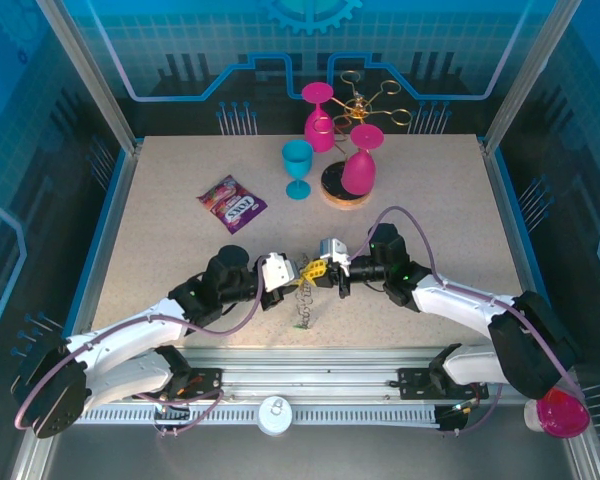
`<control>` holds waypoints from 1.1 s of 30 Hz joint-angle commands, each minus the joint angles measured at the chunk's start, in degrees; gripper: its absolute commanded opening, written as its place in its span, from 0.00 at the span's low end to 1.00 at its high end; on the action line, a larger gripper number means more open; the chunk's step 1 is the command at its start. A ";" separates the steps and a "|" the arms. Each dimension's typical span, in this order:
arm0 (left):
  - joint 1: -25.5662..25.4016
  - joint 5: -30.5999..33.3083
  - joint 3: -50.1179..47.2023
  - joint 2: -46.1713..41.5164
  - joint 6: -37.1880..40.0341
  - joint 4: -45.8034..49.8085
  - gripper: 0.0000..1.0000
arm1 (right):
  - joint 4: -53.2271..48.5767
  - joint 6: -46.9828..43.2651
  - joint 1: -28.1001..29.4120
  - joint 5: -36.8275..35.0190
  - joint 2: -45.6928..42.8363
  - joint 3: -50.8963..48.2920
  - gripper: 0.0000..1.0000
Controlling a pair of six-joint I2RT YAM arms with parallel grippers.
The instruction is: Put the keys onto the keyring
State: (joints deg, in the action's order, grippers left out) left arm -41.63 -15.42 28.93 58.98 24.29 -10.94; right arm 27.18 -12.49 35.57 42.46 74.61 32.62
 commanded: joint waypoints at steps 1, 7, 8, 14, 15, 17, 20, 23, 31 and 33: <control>0.20 -0.92 2.71 -0.71 -0.38 0.92 0.00 | 1.93 0.90 0.62 -0.03 -0.78 0.77 0.00; 0.04 9.05 7.61 -4.79 -13.19 12.10 0.00 | 0.46 10.70 -2.71 -10.89 -6.27 1.35 0.58; -0.13 13.32 9.32 -5.26 -18.32 15.00 0.00 | -3.23 11.19 -3.01 -13.16 -7.77 2.20 0.59; -0.13 36.41 28.80 0.75 -50.70 48.13 0.00 | -24.13 2.74 2.22 -20.50 -12.90 8.56 0.51; -0.16 37.04 31.64 2.21 -54.86 52.62 0.00 | -25.18 1.26 3.91 -21.98 -13.59 8.60 0.50; -0.06 37.01 36.77 5.36 -65.47 60.89 0.00 | -25.35 -1.62 8.31 -25.09 -15.38 7.94 0.46; 0.23 33.68 40.89 9.05 -78.16 68.24 0.00 | -21.41 -2.57 14.76 -28.25 -17.04 6.32 0.42; 0.73 30.93 43.61 11.51 -86.27 72.02 0.00 | -14.79 -0.51 19.91 -28.84 -15.79 4.82 0.38; 3.49 19.03 43.20 12.91 -99.98 71.62 0.00 | 5.33 10.68 23.48 -32.91 -3.15 -0.63 0.35; 3.84 16.62 42.58 13.15 -101.65 71.07 0.00 | 7.60 11.68 23.92 -34.18 0.23 -0.54 0.40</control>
State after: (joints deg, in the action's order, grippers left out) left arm -38.30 7.20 70.35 72.03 -70.06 59.33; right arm 25.56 -4.64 58.50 11.09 72.36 32.53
